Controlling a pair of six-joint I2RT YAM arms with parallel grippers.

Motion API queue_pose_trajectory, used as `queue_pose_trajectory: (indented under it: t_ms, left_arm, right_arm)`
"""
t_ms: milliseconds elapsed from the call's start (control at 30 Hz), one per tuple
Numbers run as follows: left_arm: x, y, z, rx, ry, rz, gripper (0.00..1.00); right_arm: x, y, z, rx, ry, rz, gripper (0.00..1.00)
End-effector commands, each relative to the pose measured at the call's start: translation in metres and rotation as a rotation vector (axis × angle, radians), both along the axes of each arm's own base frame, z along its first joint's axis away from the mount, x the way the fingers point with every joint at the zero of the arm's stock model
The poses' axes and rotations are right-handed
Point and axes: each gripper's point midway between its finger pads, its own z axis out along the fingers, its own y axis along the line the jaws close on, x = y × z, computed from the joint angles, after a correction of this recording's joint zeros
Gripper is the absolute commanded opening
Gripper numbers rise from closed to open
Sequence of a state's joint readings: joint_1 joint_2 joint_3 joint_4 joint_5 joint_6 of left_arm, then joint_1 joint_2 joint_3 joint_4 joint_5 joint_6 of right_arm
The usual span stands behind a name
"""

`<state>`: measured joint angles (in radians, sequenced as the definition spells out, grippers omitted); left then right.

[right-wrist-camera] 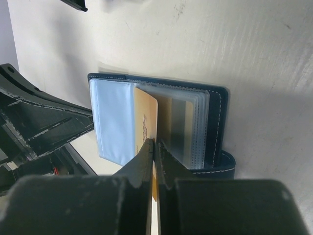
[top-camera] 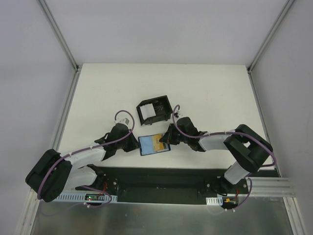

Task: Put the credit cards into the card holder
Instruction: Insert the credit card into the card holder.

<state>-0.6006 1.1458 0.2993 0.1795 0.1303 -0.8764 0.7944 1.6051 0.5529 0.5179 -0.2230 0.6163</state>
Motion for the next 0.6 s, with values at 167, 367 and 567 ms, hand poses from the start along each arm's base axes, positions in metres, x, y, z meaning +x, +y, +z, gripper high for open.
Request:
queue_pose_trajectory:
  t_ms: [167, 367, 567]
  left_arm:
    - [-0.009, 0.010, -0.014, 0.062, 0.055, -0.004, 0.00]
    - [-0.009, 0.011, -0.014, 0.064, 0.056, -0.003, 0.00]
    - [-0.010, 0.011, -0.015, 0.062, 0.056, 0.002, 0.00]
  right_arm:
    - [-0.011, 0.001, -0.024, -0.114, 0.018, 0.044, 0.01]
    - [-0.014, -0.005, -0.026, -0.131, 0.019, 0.031, 0.00]
    - [-0.013, -0.020, -0.029, -0.165, 0.010, -0.002, 0.00]
